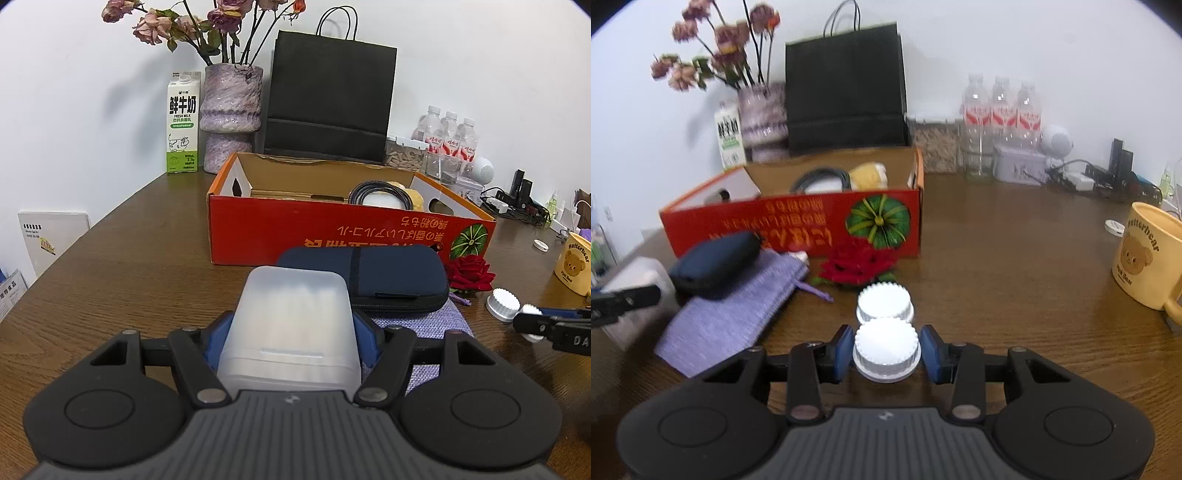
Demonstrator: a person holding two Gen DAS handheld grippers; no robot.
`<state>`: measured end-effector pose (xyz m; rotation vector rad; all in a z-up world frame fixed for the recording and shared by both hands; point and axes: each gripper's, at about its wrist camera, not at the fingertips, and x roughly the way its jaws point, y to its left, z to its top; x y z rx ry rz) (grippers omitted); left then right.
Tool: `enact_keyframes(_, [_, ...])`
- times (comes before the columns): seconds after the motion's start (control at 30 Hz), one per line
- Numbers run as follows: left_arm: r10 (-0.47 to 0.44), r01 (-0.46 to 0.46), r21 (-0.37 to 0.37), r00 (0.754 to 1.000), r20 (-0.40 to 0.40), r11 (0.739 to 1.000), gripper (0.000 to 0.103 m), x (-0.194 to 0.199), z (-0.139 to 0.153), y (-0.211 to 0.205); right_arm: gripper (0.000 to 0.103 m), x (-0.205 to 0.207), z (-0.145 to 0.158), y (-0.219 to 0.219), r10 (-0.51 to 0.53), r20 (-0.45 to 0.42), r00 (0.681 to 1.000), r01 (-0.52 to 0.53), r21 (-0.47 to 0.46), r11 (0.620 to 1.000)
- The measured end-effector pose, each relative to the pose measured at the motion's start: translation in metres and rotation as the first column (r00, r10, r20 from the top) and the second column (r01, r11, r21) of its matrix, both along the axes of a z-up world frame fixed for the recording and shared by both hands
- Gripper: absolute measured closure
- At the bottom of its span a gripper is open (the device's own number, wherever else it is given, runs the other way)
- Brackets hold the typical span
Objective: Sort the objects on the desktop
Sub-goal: 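Carry the container and cap into the box and open both grippers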
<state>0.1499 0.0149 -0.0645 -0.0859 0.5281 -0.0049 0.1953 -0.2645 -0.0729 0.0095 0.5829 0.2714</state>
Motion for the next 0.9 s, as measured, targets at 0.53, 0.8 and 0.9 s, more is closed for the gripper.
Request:
enact_keyframes(0.53, [-0.002, 0.002, -0.001, 1.0, 0.017, 1.0, 0.036, -0.002, 0.001, -0.001, 0.064, -0.008, 0.007, 0.004, 0.036, 0.078, 0.996, -0.037, 0.003, 0.999])
enact_keyframes(0.8, [0.003, -0.001, -0.028, 0.998, 0.057, 1.0, 0.036, -0.003, 0.018, 0.003, 0.064, -0.005, 0.02, 0.009, 0.07, 0.112, 0.991, -0.074, 0.034, 0.997])
enact_keyframes(0.9, [0.0, 0.002, -0.027, 0.997, 0.081, 1.0, 0.036, -0.002, 0.03, 0.002, 0.064, 0.001, 0.034, 0.015, 0.094, 0.133, 0.987, -0.101, 0.04, 0.994])
